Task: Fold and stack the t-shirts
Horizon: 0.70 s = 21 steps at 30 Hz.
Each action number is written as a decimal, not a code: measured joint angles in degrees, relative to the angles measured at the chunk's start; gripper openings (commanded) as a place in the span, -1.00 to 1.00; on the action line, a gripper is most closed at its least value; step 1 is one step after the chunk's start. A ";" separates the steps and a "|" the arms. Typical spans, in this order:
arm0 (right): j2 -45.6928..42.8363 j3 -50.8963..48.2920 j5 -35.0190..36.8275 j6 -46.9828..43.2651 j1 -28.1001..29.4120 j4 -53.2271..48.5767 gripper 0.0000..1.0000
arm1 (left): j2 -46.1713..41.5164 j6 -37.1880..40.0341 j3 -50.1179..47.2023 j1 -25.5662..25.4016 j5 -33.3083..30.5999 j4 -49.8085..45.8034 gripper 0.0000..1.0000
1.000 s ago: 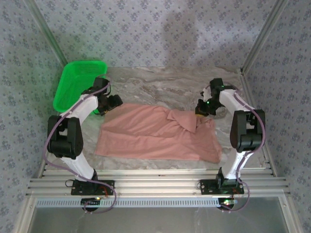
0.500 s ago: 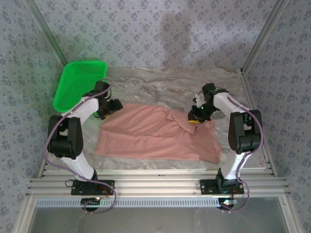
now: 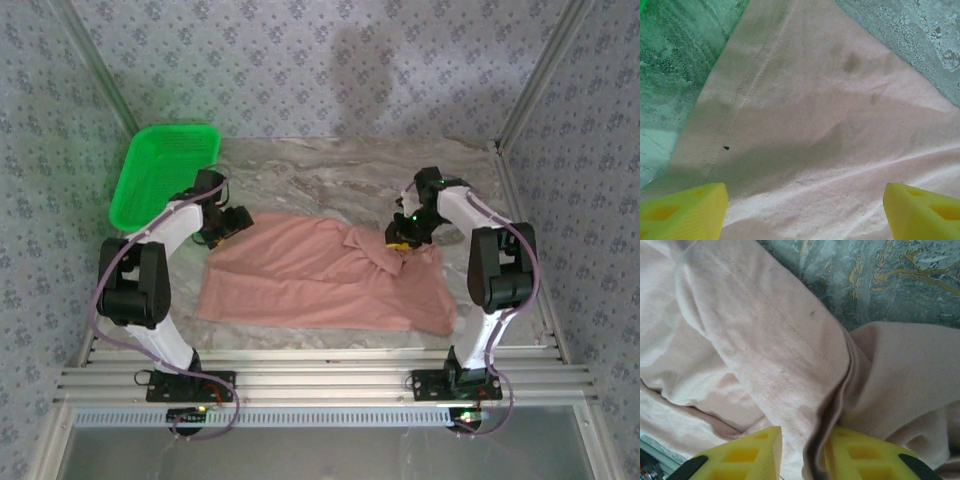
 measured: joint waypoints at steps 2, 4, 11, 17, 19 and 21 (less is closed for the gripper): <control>0.90 0.37 0.26 0.02 0.00 0.13 -0.37 | 0.00 0.00 -0.04 0.00 0.00 0.00 0.62; 1.31 0.57 0.28 0.09 0.00 0.20 -0.37 | -0.02 0.00 -0.17 0.00 -0.02 0.00 0.62; 2.23 2.25 1.36 0.81 0.22 0.72 -0.96 | -0.20 0.02 -0.31 0.00 -0.02 -0.04 0.62; 0.83 1.92 3.17 0.85 -0.11 0.33 -1.00 | -0.07 1.07 2.95 -0.52 -1.46 -2.47 0.62; -1.49 1.29 3.80 0.37 -0.66 -0.26 -1.00 | 0.85 1.77 6.93 -1.18 -3.39 -4.13 0.62; -3.98 0.83 4.22 -0.11 -1.25 -0.74 -1.00 | 2.14 2.34 10.71 -1.57 -5.22 -5.31 0.61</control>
